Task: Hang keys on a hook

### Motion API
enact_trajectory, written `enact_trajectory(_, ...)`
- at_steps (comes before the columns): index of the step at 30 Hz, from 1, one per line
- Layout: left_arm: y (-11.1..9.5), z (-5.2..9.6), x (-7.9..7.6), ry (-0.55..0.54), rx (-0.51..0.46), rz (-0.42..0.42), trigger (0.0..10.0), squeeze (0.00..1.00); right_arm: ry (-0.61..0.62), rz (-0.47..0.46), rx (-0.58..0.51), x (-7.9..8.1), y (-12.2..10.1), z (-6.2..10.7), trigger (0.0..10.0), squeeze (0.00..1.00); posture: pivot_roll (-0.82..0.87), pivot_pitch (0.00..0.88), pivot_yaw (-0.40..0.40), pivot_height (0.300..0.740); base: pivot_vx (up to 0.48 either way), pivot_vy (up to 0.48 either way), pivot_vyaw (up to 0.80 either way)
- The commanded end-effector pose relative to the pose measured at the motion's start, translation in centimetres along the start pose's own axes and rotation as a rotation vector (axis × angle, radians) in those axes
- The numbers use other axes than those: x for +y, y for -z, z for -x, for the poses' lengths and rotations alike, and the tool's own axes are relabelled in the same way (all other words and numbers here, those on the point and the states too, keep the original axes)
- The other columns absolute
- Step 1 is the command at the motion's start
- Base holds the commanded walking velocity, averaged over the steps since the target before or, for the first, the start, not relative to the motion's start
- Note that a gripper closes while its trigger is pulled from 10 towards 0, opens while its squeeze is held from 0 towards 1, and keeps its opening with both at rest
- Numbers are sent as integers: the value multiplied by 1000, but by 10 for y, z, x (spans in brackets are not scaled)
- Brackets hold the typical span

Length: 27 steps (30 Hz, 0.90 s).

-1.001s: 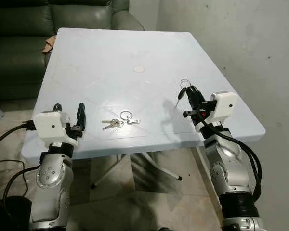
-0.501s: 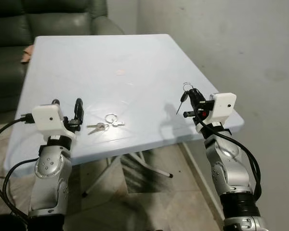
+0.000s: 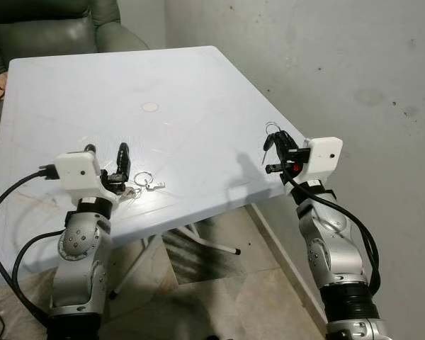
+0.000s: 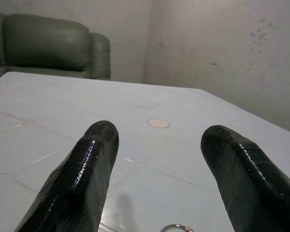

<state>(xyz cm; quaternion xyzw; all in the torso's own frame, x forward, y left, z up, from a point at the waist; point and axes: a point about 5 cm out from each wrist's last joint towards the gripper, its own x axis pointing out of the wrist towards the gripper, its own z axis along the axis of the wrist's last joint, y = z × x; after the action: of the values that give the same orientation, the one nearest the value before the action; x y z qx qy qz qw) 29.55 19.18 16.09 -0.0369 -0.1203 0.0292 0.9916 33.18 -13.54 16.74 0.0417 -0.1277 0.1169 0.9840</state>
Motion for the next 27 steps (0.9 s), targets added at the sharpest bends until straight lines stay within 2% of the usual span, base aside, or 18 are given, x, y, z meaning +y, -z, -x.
enact_trajectory(1, 3, 0, 0, 4, 19, -36, 10000, 0, 6, 7, 11, -1, 1, 0, 10000, 0, -65, 31, -38, 740, 0, 0, -769)
enact_trajectory(4, 3, -1, -2, 29, 23, -44, 10000, 0, 5, 9, 12, -1, 1, 0, 10000, 0, -66, 29, -38, 740, 0, 0, -769)
enact_trajectory(9, 4, -1, -3, 25, 29, -49, 10000, 0, -1, 10, 15, 0, 2, 1, 10000, 0, -68, 23, -39, 740, 0, -480, -769)
enact_trajectory(10, 4, -2, -3, 20, 29, -10, 10000, 0, -5, 12, 18, 1, 3, 1, 10000, 0, -67, 18, -42, 740, 0, 0, -769)
enact_trajectory(12, 4, -2, -4, 15, 27, 13, 10000, 0, -8, 13, 21, 1, 3, 2, 10000, 0, -67, 18, -42, 740, 0, 0, -769)
enact_trajectory(27, 7, 0, -5, 3, 34, 8, 10000, 0, -33, 25, 35, 1, 5, 1, 10000, 0, -58, 0, -64, 740, 0, 0, -770)
